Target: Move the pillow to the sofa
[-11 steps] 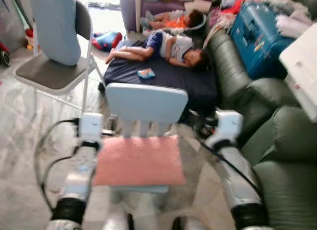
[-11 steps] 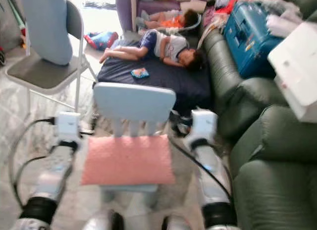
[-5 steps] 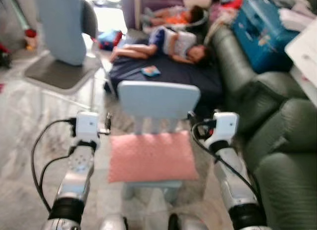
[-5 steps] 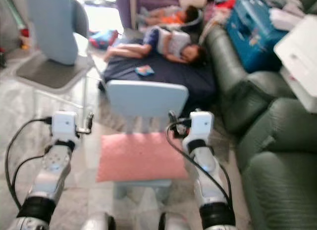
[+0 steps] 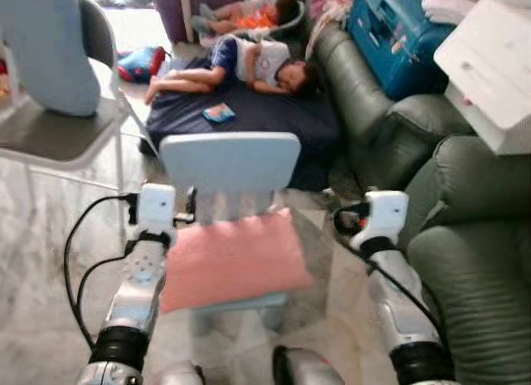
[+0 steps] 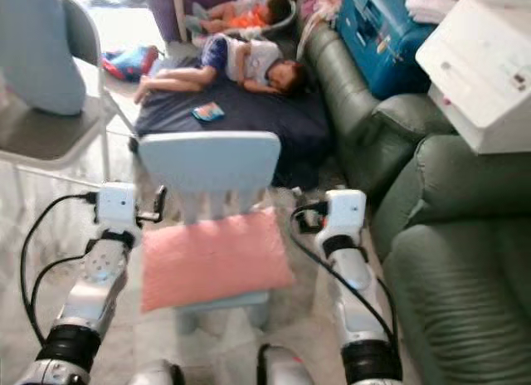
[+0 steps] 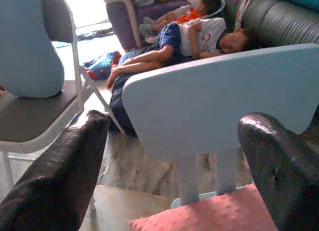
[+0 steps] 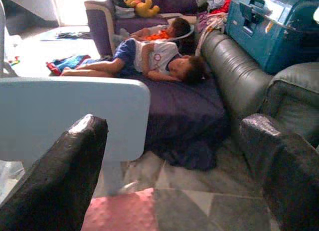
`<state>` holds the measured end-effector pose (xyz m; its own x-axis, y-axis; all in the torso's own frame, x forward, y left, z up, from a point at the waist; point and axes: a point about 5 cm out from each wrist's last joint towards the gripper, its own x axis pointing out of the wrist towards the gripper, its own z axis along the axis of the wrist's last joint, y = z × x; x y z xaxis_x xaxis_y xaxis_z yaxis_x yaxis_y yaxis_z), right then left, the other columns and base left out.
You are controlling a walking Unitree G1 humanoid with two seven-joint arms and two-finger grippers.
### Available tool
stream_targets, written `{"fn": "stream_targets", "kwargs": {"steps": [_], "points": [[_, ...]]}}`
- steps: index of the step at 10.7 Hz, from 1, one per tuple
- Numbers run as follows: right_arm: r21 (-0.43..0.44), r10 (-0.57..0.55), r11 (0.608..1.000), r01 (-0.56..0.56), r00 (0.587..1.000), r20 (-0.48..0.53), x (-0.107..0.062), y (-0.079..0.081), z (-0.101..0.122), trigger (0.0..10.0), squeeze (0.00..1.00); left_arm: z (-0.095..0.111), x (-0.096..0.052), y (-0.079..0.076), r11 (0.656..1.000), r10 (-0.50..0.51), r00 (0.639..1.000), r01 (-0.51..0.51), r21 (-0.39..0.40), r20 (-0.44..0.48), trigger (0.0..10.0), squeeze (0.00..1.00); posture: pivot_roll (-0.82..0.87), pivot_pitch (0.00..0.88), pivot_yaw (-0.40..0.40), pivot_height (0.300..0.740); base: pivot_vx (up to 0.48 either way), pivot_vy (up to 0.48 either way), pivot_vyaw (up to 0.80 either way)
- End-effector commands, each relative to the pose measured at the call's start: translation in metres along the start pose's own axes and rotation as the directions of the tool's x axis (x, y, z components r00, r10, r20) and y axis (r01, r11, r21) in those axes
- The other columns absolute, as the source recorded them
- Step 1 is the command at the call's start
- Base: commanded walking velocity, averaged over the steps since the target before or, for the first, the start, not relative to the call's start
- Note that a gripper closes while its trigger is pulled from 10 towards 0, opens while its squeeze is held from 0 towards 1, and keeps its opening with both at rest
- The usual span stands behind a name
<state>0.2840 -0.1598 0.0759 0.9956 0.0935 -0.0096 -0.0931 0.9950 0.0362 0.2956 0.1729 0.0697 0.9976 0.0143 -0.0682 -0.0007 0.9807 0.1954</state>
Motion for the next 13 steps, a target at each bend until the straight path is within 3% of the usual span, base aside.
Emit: {"fn": "stream_targets", "kwargs": {"steps": [1, 7, 10, 12, 13], "points": [[0.006, -0.011, 1.000, 0.011, 1.000, 0.000, 0.000, 0.001, -0.002, 10.0, 0.00, -0.001, -0.002, 0.002, 1.000, 0.019, 1.000, -0.019, 0.012, -0.010, 10.0, 0.00, 0.00, 0.083, -0.010, 0.740, 0.000, 0.000, 0.00], [0.023, -0.015, 1.000, 0.015, 1.000, -0.003, -0.002, 0.010, -0.010, 10.0, 0.00, 0.004, -0.003, 0.007, 0.998, 0.005, 1.000, -0.005, 0.055, 0.000, 10.0, 0.00, 0.02, 0.100, 0.039, 0.740, 0.000, 0.000, 0.00], [0.006, 0.070, 0.998, -0.070, 0.997, -0.014, 0.006, 0.021, -0.010, 10.0, 0.00, 0.007, -0.013, 0.014, 0.995, 0.085, 0.996, -0.086, 0.053, 0.011, 10.0, 0.00, 0.11, 0.125, -0.037, 0.740, 0.000, 0.000, 0.53], [0.018, 0.069, 0.997, -0.069, 0.997, -0.026, 0.008, 0.023, -0.010, 10.0, 0.00, -0.002, -0.026, 0.017, 0.993, 0.105, 0.994, -0.105, 0.046, -0.006, 10.0, 0.00, 0.11, 0.143, -0.068, 0.740, 0.000, 0.000, 0.00], [-0.009, 0.080, 0.997, -0.080, 0.996, -0.036, 0.004, 0.023, -0.012, 10.0, 0.00, -0.007, -0.026, 0.017, 0.994, 0.104, 0.994, -0.103, 0.047, -0.026, 10.0, 0.00, 0.08, 0.142, -0.074, 0.740, 0.000, 0.000, 0.00]]}}
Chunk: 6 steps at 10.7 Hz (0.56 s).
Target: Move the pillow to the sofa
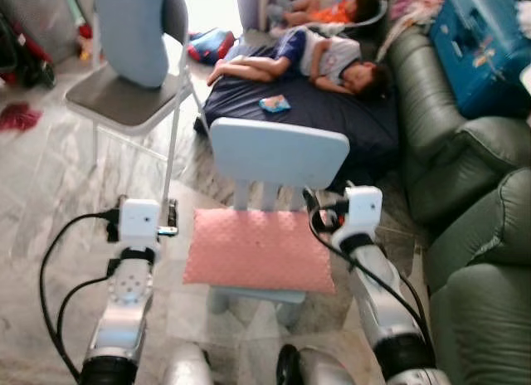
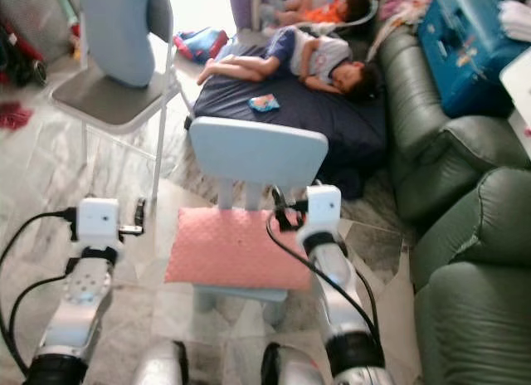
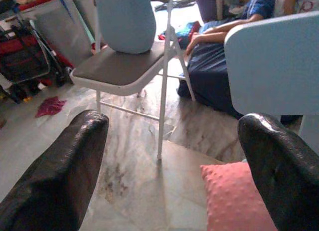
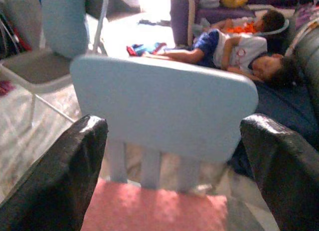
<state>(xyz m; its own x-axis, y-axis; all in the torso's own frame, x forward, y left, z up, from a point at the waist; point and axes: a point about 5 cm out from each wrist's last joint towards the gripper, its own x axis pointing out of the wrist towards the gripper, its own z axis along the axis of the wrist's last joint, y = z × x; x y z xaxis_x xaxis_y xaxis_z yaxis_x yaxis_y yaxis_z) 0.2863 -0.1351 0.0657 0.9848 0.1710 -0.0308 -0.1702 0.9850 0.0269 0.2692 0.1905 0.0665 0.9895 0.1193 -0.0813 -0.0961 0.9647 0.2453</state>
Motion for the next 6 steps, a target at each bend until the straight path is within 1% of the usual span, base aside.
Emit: {"fn": "stream_targets", "kwargs": {"steps": [1, 2, 4, 5, 6], "points": [[-0.030, -0.012, 0.999, 0.012, 1.000, -0.009, -0.003, -0.006, -0.001, 10.0, 0.00, 0.001, 0.002, 0.000, 1.000, -0.005, 1.000, 0.005, 0.002, 0.002, 10.0, 0.00, 0.07, 0.139, -0.078, 0.740, 0.000, 0.000, 0.00], [-0.055, -0.084, 0.995, 0.083, 0.996, -0.024, -0.008, -0.020, -0.004, 10.0, 0.00, 0.005, 0.008, -0.006, 0.998, -0.059, 0.998, 0.059, 0.008, 0.010, 10.0, 0.00, 0.04, 0.135, -0.081, 0.740, 0.000, 0.000, 0.00], [-0.093, -0.152, 0.984, 0.150, 0.988, -0.012, -0.016, -0.032, -0.003, 10.0, 0.00, 0.007, 0.014, -0.011, 0.994, -0.113, 0.994, 0.113, 0.007, 0.008, 10.0, 0.00, -0.01, 0.142, -0.052, 0.740, 0.000, 0.000, 0.00], [-0.098, -0.183, 0.979, 0.180, 0.983, -0.026, -0.022, -0.035, -0.006, 10.0, 0.00, 0.009, 0.017, -0.016, 0.988, -0.155, 0.988, 0.155, 0.019, 0.018, 10.0, 0.00, -0.02, 0.149, -0.036, 0.740, 0.000, 0.000, -0.80], [-0.095, -0.183, 0.979, 0.180, 0.983, -0.025, -0.026, -0.034, -0.009, 10.0, 0.00, 0.010, 0.018, -0.018, 0.985, -0.168, 0.986, 0.167, 0.030, 0.022, 10.0, 0.00, -0.02, 0.150, -0.030, 0.740, 0.000, 0.000, -0.58]]}}
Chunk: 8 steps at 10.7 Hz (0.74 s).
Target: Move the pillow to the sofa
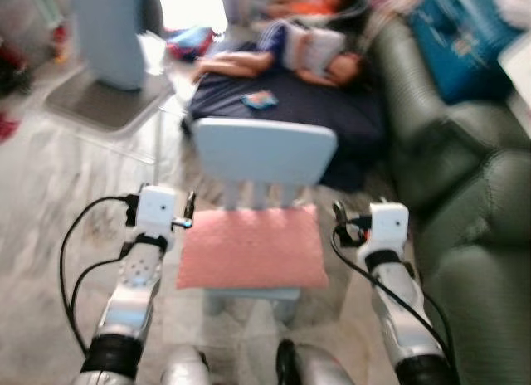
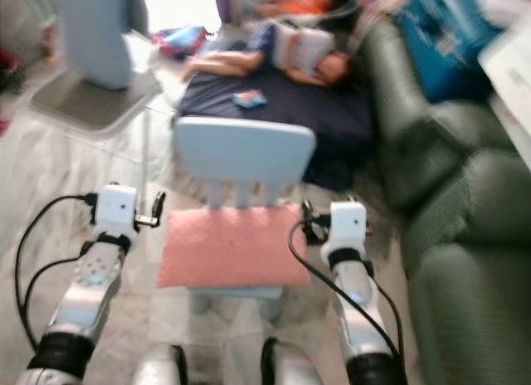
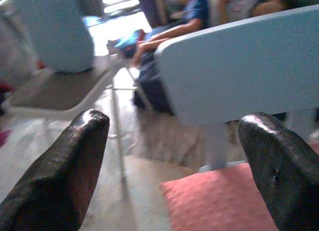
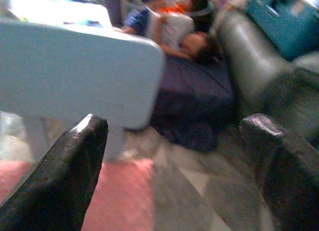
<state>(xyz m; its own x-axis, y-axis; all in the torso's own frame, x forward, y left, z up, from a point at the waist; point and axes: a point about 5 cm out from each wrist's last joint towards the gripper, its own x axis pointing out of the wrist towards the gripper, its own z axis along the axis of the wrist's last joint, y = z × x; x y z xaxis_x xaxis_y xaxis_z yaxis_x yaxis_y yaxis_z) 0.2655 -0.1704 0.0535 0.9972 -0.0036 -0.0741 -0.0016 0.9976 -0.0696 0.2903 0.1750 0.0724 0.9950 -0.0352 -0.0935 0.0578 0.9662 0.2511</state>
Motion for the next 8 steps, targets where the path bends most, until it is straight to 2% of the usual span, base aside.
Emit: {"fn": "stream_targets", "kwargs": {"steps": [1, 4, 8], "points": [[0.001, -0.008, 1.000, 0.008, 1.000, 0.008, -0.001, -0.001, 0.001, 10.0, 0.00, -0.002, -0.001, -0.002, 1.000, -0.017, 1.000, 0.017, 0.007, -0.002, 10.0, 0.00, -0.01, 0.150, -0.033, 0.740, 0.000, 0.000, 0.00], [0.023, 0.066, 0.997, -0.067, 0.997, 0.024, 0.005, 0.007, 0.007, 10.0, 0.00, -0.009, -0.010, 0.001, 0.999, 0.033, 0.999, -0.033, -0.011, -0.014, 10.0, 0.00, 0.01, 0.143, -0.061, 0.740, 0.000, 0.000, 0.00], [0.020, 0.109, 0.994, -0.110, 0.993, 0.040, 0.008, 0.009, 0.012, 10.0, 0.00, -0.011, -0.011, -0.004, 0.999, 0.037, 0.999, -0.037, -0.023, -0.022, 10.0, 0.00, 0.00, 0.156, -0.074, 0.740, 0.000, 0.000, 0.00]]}}
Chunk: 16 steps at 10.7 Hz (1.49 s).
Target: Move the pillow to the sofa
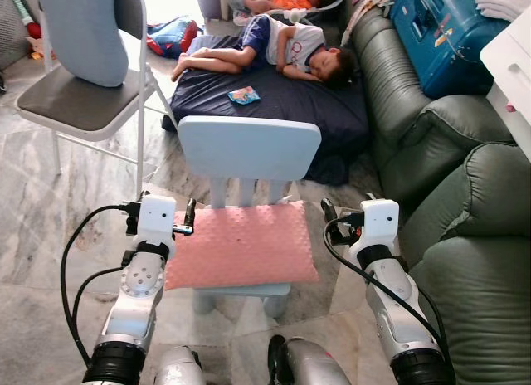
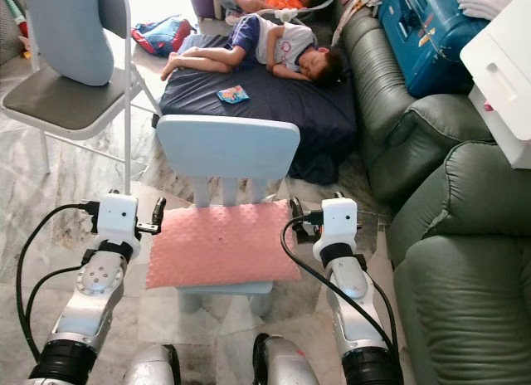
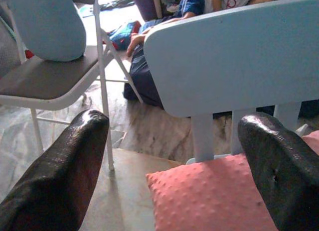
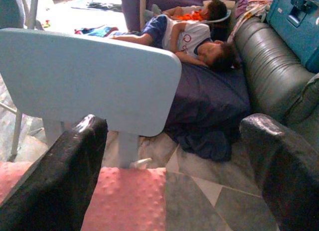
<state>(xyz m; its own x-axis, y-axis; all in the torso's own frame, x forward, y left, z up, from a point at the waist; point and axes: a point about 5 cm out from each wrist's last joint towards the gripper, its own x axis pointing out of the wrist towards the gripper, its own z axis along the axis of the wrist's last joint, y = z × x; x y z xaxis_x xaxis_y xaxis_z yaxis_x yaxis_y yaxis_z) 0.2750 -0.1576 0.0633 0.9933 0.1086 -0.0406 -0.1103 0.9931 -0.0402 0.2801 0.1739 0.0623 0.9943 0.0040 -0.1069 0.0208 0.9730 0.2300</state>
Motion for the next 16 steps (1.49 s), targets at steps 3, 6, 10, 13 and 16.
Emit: {"fn": "stream_targets", "kwargs": {"steps": [3, 6, 10, 13, 16], "points": [[-0.003, 0.001, 1.000, -0.001, 1.000, -0.006, -0.0048, -0.0023, -0.0005, 10.0, 0.00, -0.0005, -0.0004, -0.0021, 1.000, 0.001, 1.000, -0.001, -0.004, -0.001, 10.0, 0.00, -0.01, 0.157, -0.078, 0.740, 0.000, 0.000, 0.00], [-0.007, 0.005, 1.000, -0.005, 1.000, -0.003, -0.0011, -0.0034, 0.0015, 10.0, 0.00, 0.0001, 0.0009, -0.0042, 1.000, -0.003, 1.000, 0.003, -0.009, 0.000, 10.0, 0.00, -0.02, 0.152, -0.078, 0.698, 0.000, 0.000, 0.00], [-0.007, 0.008, 1.000, -0.008, 1.000, -0.003, -0.0022, -0.0026, 0.0016, 10.0, 0.00, -0.0005, 0.0004, -0.0040, 1.000, 0.004, 1.000, -0.004, -0.005, -0.001, 10.0, 0.00, -0.02, 0.157, -0.078, 0.628, 0.000, 0.000, 0.00], [-0.005, 0.008, 1.000, -0.008, 1.000, 0.005, -0.0025, -0.0034, 0.0025, 10.0, 0.00, -0.0005, -0.0003, -0.0030, 1.000, 0.020, 1.000, -0.020, 0.005, 0.001, 10.0, 0.00, -0.02, 0.162, -0.079, 0.599, 0.000, 0.000, 0.00], [-0.010, 0.011, 1.000, -0.011, 1.000, -0.002, -0.0015, -0.0052, 0.0007, 10.0, 0.00, 0.0015, 0.0010, -0.0013, 0.999, 0.035, 0.999, -0.035, 0.006, 0.013, 10.0, 0.00, -0.02, 0.162, -0.083, 0.599, 0.000, 0.000, 0.00]]}}
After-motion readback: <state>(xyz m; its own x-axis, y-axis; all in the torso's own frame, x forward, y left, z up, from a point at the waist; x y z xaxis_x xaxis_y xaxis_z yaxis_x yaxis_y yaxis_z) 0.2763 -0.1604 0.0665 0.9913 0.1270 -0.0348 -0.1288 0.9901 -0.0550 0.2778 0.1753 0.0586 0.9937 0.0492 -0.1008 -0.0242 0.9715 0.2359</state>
